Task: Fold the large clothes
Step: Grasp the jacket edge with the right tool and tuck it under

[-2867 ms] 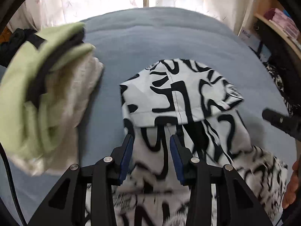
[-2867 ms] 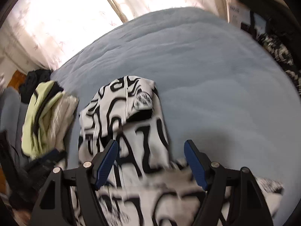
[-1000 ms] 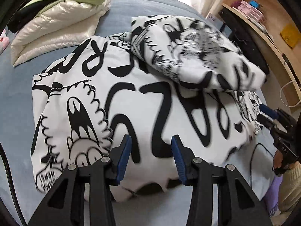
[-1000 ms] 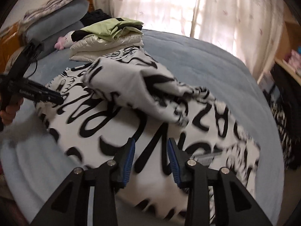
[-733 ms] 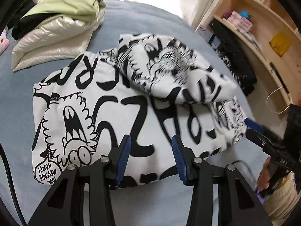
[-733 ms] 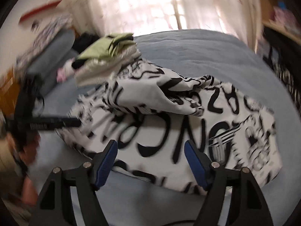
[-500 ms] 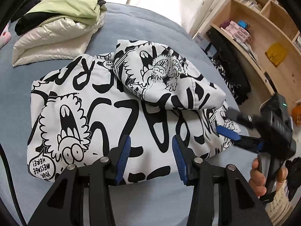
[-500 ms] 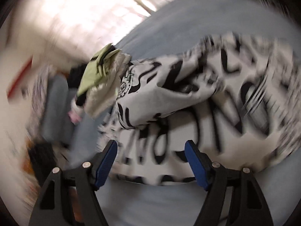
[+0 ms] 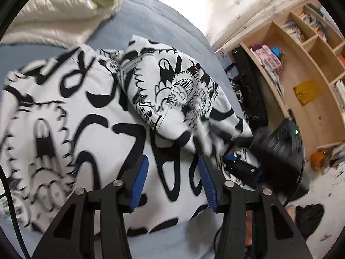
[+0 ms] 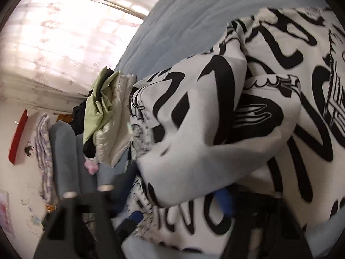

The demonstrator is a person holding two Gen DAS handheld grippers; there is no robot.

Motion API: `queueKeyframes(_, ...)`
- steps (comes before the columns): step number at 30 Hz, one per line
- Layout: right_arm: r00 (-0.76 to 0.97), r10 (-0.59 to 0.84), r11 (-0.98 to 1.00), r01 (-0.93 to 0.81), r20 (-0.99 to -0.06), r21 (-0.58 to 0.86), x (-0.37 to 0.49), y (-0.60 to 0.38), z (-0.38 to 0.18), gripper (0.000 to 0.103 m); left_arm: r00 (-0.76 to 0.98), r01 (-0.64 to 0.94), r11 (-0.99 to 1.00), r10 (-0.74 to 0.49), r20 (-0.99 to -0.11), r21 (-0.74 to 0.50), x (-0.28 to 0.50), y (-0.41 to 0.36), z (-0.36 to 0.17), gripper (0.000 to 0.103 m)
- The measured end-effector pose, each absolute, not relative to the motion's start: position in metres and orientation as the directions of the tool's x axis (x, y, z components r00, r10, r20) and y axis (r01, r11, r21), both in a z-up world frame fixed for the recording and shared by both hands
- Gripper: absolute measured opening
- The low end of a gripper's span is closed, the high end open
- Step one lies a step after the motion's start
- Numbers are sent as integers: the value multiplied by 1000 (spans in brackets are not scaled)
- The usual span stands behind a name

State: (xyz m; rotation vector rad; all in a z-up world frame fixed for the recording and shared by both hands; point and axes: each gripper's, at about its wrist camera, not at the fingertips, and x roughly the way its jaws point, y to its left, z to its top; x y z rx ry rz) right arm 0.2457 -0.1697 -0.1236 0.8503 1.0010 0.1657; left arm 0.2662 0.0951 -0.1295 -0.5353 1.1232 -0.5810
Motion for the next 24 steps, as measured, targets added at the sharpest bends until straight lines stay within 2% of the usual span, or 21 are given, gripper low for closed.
queueKeyframes(1, 545, 497, 691, 223, -675, 688, 245, -169, -126, 8, 312, 156, 723, -683, -661, -673, 273, 92, -136, 48)
queueKeyframes(5, 561, 551, 641, 189, -617, 744, 234, -181, -129, 7, 288, 139, 679, -725, -626, -721, 292, 82, -157, 50)
queueKeyframes(9, 576, 615, 564, 156, -539, 811, 224, -201, -126, 7, 275, 119, 620, -771, -574, -775, 306, 72, -176, 61)
queueKeyframes(14, 567, 670, 529, 89, -480, 844, 214, -215, -117, 7, 297, 116, 574, -799, -524, -810, 321, 59, -184, 61)
queueKeyframes(15, 563, 675, 531, 79, -478, 843, 213, -215, -115, 7, 309, 114, 570, -798, -517, -813, 323, 57, -184, 58)
queueKeyframes(16, 558, 677, 538, 69, -480, 840, 212, -216, -113, 7, 329, 106, 576, -790, -518, -811, 326, 55, -183, 50)
queueKeyframes(17, 556, 674, 550, 63, -487, 833, 211, -215, -111, 7, 352, 99, 589, -774, -526, -802, 327, 54, -180, 20)
queueKeyframes(18, 555, 667, 564, 60, -497, 823, 210, -215, -109, 7, 363, 96, 603, -762, -536, -792, 329, 52, -177, 6)
queueKeyframes(20, 553, 649, 596, 58, -523, 801, 208, -213, -107, 7, 405, 91, 682, -691, -598, -726, 325, 48, -162, 4)
queueKeyframes(24, 550, 570, 706, 52, -610, 706, 199, -208, -99, 7, 468, 156, 844, -520, -715, -512, 293, 30, -122, 3)
